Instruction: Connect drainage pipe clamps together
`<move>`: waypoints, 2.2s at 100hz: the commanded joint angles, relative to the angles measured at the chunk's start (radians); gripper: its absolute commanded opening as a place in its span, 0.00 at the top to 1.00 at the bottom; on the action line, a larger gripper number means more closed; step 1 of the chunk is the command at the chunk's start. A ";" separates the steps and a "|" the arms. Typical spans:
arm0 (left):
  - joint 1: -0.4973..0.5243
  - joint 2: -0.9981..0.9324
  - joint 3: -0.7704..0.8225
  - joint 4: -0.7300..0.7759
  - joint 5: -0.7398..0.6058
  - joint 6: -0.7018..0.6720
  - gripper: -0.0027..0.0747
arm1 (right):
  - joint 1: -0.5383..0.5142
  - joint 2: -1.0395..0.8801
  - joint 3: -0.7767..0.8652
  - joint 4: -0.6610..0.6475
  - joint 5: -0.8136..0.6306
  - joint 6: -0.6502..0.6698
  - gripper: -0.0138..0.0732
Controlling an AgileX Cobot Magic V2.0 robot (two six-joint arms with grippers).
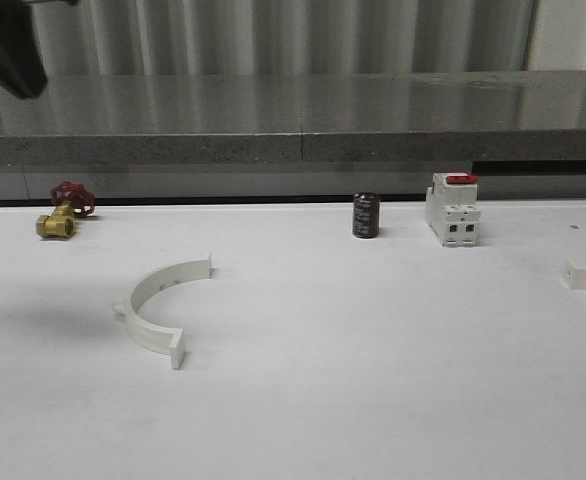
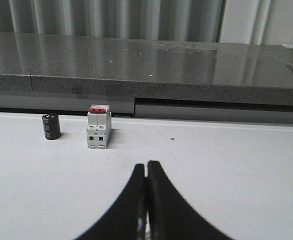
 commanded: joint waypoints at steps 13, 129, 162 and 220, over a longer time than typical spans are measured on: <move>0.135 -0.220 0.129 -0.139 -0.115 0.147 0.99 | -0.003 -0.020 -0.017 -0.010 -0.074 -0.007 0.92; 0.257 -1.176 0.857 -0.126 -0.419 0.147 0.99 | -0.003 -0.020 -0.017 -0.010 -0.074 -0.007 0.92; 0.257 -1.225 0.867 -0.126 -0.410 0.147 0.99 | -0.003 -0.020 -0.017 -0.010 -0.101 -0.007 0.92; 0.257 -1.225 0.867 -0.126 -0.410 0.147 0.99 | -0.001 0.232 -0.394 -0.018 0.402 -0.007 0.92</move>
